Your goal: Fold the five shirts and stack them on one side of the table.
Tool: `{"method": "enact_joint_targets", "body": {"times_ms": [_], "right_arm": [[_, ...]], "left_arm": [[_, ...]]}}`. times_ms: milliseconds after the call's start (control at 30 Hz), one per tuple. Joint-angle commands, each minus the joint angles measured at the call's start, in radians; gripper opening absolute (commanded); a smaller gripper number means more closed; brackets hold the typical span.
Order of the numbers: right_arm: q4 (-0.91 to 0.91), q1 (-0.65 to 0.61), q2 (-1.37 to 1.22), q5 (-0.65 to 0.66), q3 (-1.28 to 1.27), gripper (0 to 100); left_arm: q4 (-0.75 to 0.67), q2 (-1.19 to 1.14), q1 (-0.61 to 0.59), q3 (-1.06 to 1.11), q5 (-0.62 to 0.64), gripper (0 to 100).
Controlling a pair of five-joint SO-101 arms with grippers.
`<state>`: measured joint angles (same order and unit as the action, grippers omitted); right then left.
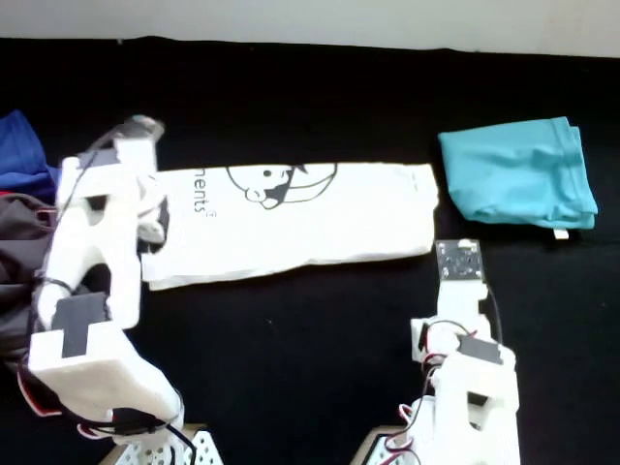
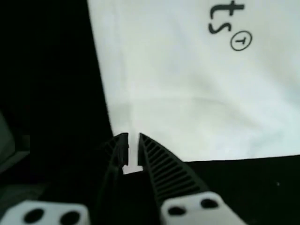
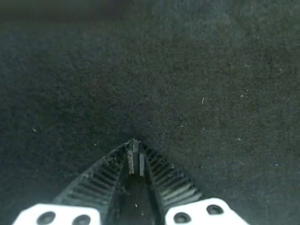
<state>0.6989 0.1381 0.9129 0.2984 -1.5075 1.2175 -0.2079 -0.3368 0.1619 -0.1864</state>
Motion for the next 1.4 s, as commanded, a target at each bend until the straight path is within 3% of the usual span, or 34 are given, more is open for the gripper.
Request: {"method": "enact_joint_targets", "body": {"times_ms": [0,500,833,900,1000,1167,1367], "right_arm": [[-0.022,0.010,0.008,0.005,-0.016,0.6],[-0.022,0.008,0.002,0.005,-0.021,0.6],[-0.024,0.007,0.005,0.006,-0.021,0.6],[-0.024,0.007,0.007,0.006,-0.021,0.6],[-0.024,0.007,0.007,0.006,-0.021,0.6],[-0.024,0.007,0.007,0.006,-0.021,0.6],[-0.024,0.008,0.008,0.006,-0.021,0.6]], "left_arm": [[0.046,-0.025,-0.028,-0.091,0.005,25],[0.101,-0.432,-0.077,-0.567,0.002,22],[0.180,-0.630,-0.050,-0.730,0.003,22],[0.218,-0.651,-0.025,-0.769,0.003,16],[0.261,-0.684,0.018,-0.823,0.003,0],[0.325,-0.714,0.019,-0.917,0.003,1],[0.471,-0.714,-0.090,-1.104,-0.074,1]]}}
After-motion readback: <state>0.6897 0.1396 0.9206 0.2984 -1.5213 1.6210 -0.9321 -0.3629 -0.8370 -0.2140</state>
